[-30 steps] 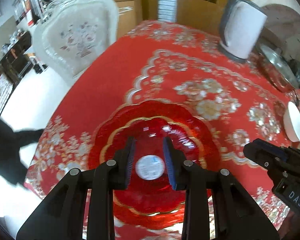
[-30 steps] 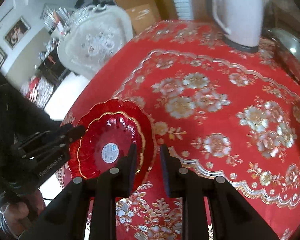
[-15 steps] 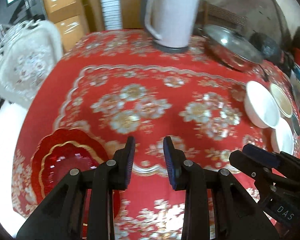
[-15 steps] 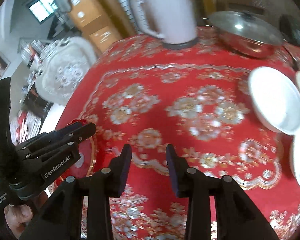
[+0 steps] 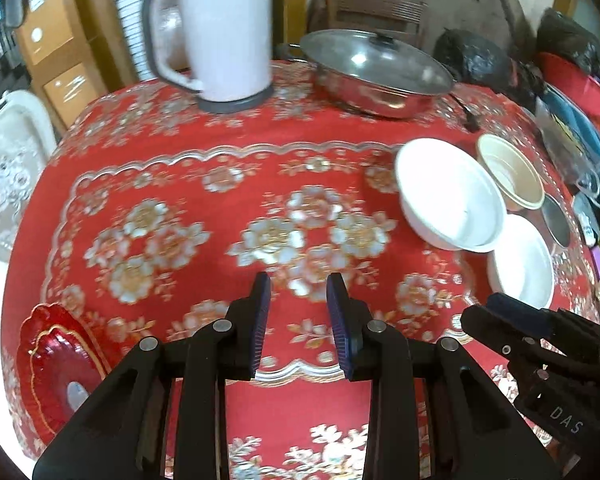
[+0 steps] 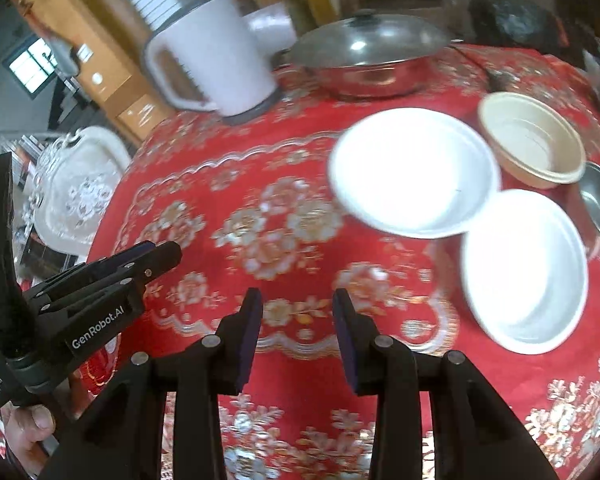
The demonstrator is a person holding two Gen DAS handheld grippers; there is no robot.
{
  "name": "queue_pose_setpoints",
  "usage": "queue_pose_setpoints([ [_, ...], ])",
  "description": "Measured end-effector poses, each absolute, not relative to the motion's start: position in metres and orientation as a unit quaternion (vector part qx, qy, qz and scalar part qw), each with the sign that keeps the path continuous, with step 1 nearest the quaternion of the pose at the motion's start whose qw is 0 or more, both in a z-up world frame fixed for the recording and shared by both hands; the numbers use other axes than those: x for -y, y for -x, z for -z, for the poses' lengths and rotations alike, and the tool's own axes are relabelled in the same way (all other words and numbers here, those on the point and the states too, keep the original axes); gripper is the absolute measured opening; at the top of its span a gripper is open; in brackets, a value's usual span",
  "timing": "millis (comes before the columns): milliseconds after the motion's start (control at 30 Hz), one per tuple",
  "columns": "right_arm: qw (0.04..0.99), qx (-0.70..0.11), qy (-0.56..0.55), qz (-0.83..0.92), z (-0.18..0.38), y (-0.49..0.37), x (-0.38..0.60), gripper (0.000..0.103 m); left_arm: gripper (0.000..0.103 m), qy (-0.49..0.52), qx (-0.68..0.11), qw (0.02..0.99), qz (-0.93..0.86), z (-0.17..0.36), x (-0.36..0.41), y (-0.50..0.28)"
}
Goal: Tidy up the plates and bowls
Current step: 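Withdraw both tools from the stacked red plates toward the white dishes, then move both tools to the rim of a white plate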
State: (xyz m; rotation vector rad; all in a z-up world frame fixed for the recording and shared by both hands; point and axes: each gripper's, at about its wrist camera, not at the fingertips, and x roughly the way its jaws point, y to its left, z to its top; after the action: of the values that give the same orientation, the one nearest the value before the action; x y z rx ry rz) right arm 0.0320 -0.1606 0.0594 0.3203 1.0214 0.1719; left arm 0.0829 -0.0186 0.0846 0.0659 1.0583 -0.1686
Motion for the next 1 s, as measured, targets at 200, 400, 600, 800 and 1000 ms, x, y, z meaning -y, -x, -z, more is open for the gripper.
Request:
queue_pose_setpoints([
  [200, 0.857, -0.481, -0.177, -0.05, -0.059, -0.025, 0.197, 0.037, 0.029, -0.047, -0.509, 0.854, 0.098, -0.079, 0.053, -0.089],
  [400, 0.858, -0.472, -0.202, -0.026, -0.056, -0.021, 0.232, 0.039, 0.029, -0.061, -0.512, 0.85, 0.106, -0.075, 0.077, -0.098],
  [600, 0.859, -0.462, -0.223, -0.013, -0.055, -0.026, 0.257, 0.04, 0.029, -0.074, -0.514, 0.848, 0.107, -0.072, 0.096, -0.113],
  [800, 0.858, -0.458, -0.23, -0.012, -0.055, -0.042, 0.268, 0.04, 0.029, -0.072, -0.517, 0.847, 0.1, -0.07, 0.105, -0.129],
  [1000, 0.858, -0.456, -0.235, -0.017, -0.056, -0.062, 0.281, 0.04, 0.029, -0.062, -0.524, 0.844, 0.093, -0.067, 0.108, -0.147],
])
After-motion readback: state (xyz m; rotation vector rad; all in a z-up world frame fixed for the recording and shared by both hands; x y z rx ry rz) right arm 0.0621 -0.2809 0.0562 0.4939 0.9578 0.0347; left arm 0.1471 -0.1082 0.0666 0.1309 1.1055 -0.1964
